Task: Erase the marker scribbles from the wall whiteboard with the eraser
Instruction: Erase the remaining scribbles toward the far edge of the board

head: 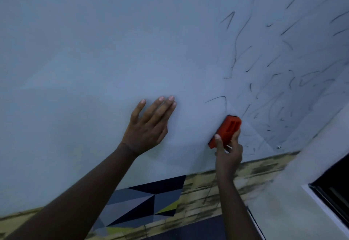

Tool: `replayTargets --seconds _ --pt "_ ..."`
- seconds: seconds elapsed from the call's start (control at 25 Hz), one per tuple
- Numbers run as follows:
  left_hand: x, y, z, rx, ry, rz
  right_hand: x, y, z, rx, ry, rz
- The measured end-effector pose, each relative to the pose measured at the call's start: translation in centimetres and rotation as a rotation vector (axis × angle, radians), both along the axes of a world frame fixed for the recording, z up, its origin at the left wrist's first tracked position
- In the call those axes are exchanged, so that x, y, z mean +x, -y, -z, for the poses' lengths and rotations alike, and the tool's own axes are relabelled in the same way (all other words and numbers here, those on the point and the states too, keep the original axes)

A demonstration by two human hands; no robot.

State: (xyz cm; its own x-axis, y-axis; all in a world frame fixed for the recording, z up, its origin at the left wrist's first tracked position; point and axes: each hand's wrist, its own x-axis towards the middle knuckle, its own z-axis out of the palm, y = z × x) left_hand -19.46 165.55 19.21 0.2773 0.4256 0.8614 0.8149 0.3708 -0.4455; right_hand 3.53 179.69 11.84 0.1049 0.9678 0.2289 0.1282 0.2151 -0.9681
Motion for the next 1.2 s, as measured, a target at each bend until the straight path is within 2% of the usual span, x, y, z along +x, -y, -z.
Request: replayTargets --seconds 0.08,0.12,0.2,0.32,0.44,0.64,0.72,0.84,0.92,1.04,1.12,1.2 --pt "0.4 0.2 0.1 0.000 0.027 0.003 2.0 -1.9 0.6 -0.065 -0.107 -0.036" --pt "0.6 0.3 -0.1 0.004 0.032 -0.013 2.7 -2.4 0.8 -0.024 -0.091 -0.044" --pt "1.5 0.4 -0.4 0.020 0.072 -0.044 4.1 -3.7 -0.6 0.135 -0.039 -0.067" --pt "3.9 -0.4 -0.8 0.065 0.165 -0.060 5.6 -7.8 -6.1 0.421 0.042 -0.052" --pt "5.7 -2.3 -2.9 0.138 0.216 -0.092 4.5 -9.0 -9.7 0.539 0.107 -0.043" --pt "5.4 -3.9 -9.1 0.272 0.211 -0.166 1.8 -3.5 -4.0 0.859 0.515 -0.305" --pt "5.0 -4.2 -10.3 0.270 0.203 -0.178 1.7 -2.9 -2.8 0.917 0.593 -0.350" --pt "4.9 -4.5 -9.8 0.238 0.207 -0.208 2.7 -4.0 -4.8 0.998 0.649 -0.347" --pt "4.6 -4.6 -8.8 0.207 0.199 -0.229 3.8 -6.0 -8.4 0.955 0.570 -0.274" --pt "4.3 -5.1 -7.9 0.207 0.204 -0.220 5.8 -10.4 -15.7 0.757 0.356 -0.072" --pt "4.2 -5.5 -7.3 0.207 0.212 -0.202 7.1 -12.5 -19.4 0.622 0.177 -0.058" --pt "4.1 -5.7 -6.9 0.209 0.208 -0.199 7.4 -12.7 -21.1 0.574 0.058 -0.090"
